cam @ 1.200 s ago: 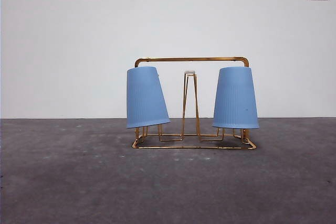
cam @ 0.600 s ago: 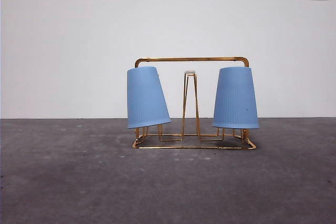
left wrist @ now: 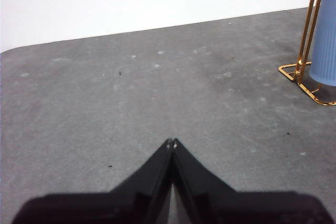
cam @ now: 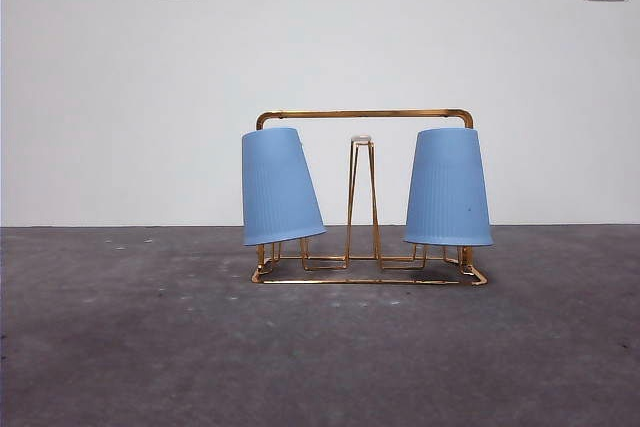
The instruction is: Pick up cup 1,put cup 1 in the cup rack,pick up cup 2,put cup 2 in the cup rack
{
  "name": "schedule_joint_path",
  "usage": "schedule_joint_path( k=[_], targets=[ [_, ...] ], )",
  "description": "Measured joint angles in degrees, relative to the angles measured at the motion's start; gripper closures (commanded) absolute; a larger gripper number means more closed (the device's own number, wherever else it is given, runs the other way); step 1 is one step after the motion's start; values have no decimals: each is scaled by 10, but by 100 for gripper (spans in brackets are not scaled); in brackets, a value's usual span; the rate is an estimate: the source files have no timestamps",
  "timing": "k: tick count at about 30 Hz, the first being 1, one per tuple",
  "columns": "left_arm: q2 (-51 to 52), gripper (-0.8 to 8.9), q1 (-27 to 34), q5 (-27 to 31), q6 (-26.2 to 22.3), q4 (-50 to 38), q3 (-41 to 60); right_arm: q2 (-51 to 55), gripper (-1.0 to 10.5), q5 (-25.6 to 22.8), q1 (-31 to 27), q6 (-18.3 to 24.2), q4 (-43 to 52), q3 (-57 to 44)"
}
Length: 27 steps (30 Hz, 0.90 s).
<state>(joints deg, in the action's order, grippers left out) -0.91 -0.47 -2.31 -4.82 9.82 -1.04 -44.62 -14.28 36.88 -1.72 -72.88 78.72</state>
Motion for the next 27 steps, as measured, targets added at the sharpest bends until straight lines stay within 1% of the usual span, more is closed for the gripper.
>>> schedule_joint_path(
  k=[1,3,4,5,6,8,12,17,20,24,27],
  targets=[
    [0,817,0,0,0,0,0,17,946,19,-39,1,50,-3],
    [0,816,0,0,0,0,0,60,946,85,-132,2,153,-21],
    [0,816,0,0,0,0,0,84,946,110,-177,3,191,-35],
    [0,816,0,0,0,0,0,111,946,122,-228,8,231,-59],
    [0,816,0,0,0,0,0,133,946,124,-267,15,267,-88],
    [0,816,0,0,0,0,0,175,946,127,-325,31,335,-164],
    [0,816,0,0,0,0,0,238,946,143,-364,40,434,-298],
    [0,816,0,0,0,0,0,312,946,143,-373,40,553,-477],
    [0,816,0,0,0,0,0,356,946,143,-373,28,614,-588],
    [0,816,0,0,0,0,0,411,946,143,-373,4,640,-688],
    [0,816,0,0,0,0,0,439,946,143,-373,-3,648,-734]
  ],
)
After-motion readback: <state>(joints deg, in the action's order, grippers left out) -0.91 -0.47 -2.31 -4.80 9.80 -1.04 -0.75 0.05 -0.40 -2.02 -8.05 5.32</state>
